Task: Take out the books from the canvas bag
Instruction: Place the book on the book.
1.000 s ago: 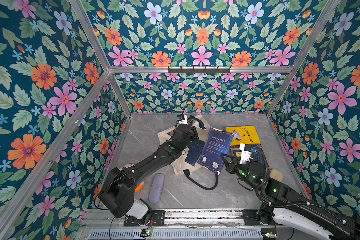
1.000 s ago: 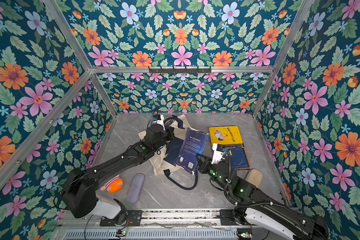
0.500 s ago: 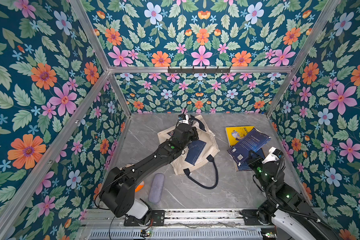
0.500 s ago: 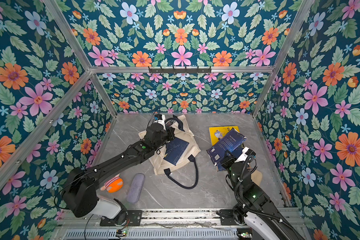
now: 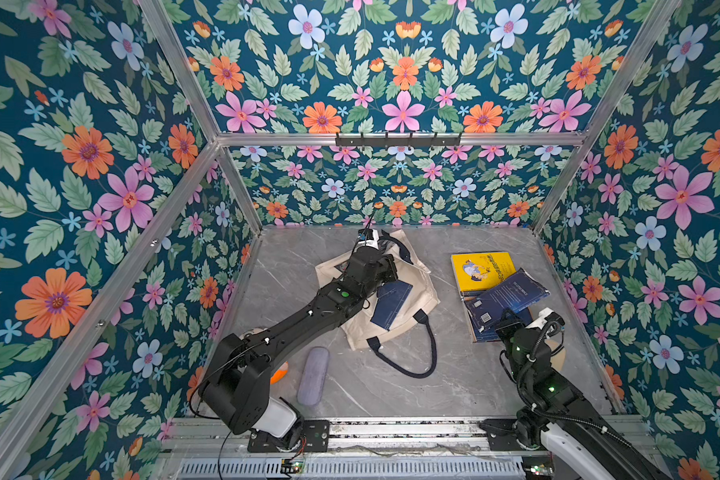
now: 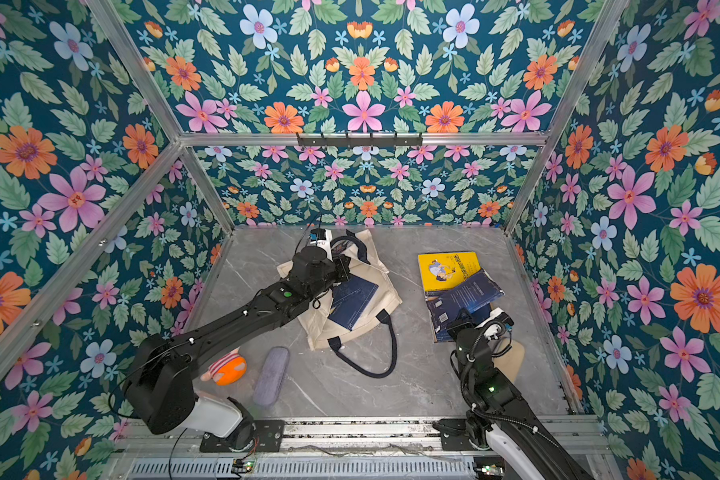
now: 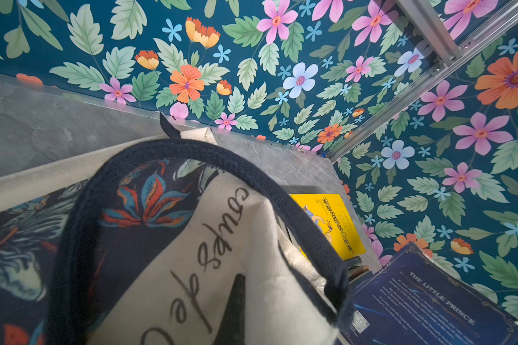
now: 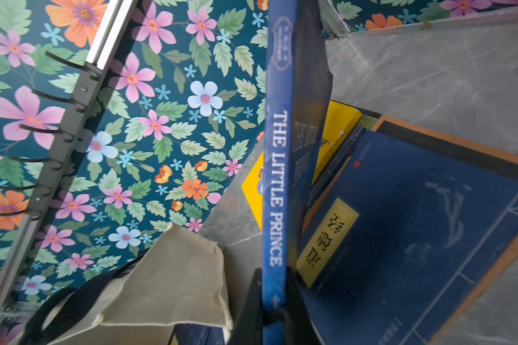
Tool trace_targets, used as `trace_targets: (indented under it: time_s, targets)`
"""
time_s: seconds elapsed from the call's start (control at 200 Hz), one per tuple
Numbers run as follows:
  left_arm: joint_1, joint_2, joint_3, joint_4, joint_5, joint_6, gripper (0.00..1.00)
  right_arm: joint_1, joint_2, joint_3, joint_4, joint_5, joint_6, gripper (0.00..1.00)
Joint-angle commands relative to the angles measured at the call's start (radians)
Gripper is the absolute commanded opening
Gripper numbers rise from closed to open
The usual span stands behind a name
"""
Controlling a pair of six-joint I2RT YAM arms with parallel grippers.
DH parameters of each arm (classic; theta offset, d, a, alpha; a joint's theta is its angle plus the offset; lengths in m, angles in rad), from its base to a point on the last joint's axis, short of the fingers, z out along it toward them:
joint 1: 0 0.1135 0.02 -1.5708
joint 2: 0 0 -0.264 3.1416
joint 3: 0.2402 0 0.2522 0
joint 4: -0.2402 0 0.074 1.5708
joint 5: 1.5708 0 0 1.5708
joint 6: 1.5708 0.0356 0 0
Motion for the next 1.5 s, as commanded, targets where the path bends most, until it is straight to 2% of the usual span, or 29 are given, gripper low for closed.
trace_targets:
  time_s: [0.0,0.17,0.295,0.435,0.475,0.635,0.7,0.815,0.985,1.09,1.205,1.335,1.41,1.495]
  targets:
    - [0.001,0.006,0.009,0.012,0.015,0.0,0.0,0.0,0.027,-0.031,0.065,0.074,0.116,0.0]
    - [0.0,0.013,0.01,0.012,0.023,-0.005,0.0,0.001,0.097,-0.05,-0.003,0.083,0.261,0.0]
    - [0.0,0.016,0.013,0.012,0.029,-0.005,0.0,0.0,0.149,-0.029,-0.021,0.05,0.277,0.0]
    - [0.0,0.023,0.018,0.01,0.041,-0.005,0.0,0.001,0.212,0.015,-0.157,0.028,0.38,0.0]
    - [0.0,0.023,0.019,0.01,0.043,-0.005,0.0,0.001,0.222,0.027,-0.202,0.024,0.414,0.05]
    - [-0.001,0.028,0.024,0.006,0.049,-0.003,0.0,0.001,0.249,0.035,-0.23,0.013,0.46,0.06]
    - [-0.001,0.03,0.027,0.004,0.054,-0.001,0.0,0.0,0.25,0.045,-0.261,0.005,0.48,0.14]
    - [-0.001,0.032,0.032,0.001,0.06,0.0,0.0,0.001,0.25,0.055,-0.289,-0.012,0.495,0.38]
    - [-0.001,0.031,0.041,-0.008,0.068,0.007,0.0,-0.001,0.265,0.097,-0.358,-0.04,0.492,0.53]
    - [-0.003,0.032,0.041,-0.009,0.069,0.009,0.0,-0.005,0.254,0.109,-0.387,-0.053,0.486,0.67]
    - [-0.004,0.034,0.045,-0.011,0.074,0.01,0.0,-0.021,0.232,0.088,-0.345,-0.078,0.446,0.75]
    - [-0.005,0.032,0.048,-0.016,0.077,0.013,0.0,-0.049,0.214,0.088,-0.316,-0.142,0.359,0.79]
    - [-0.006,0.029,0.048,-0.016,0.078,0.016,0.0,-0.05,0.186,0.115,-0.318,-0.168,0.242,0.89]
    - [-0.006,0.03,0.053,-0.017,0.083,0.019,0.0,-0.049,0.166,0.148,-0.303,-0.217,0.138,0.94]
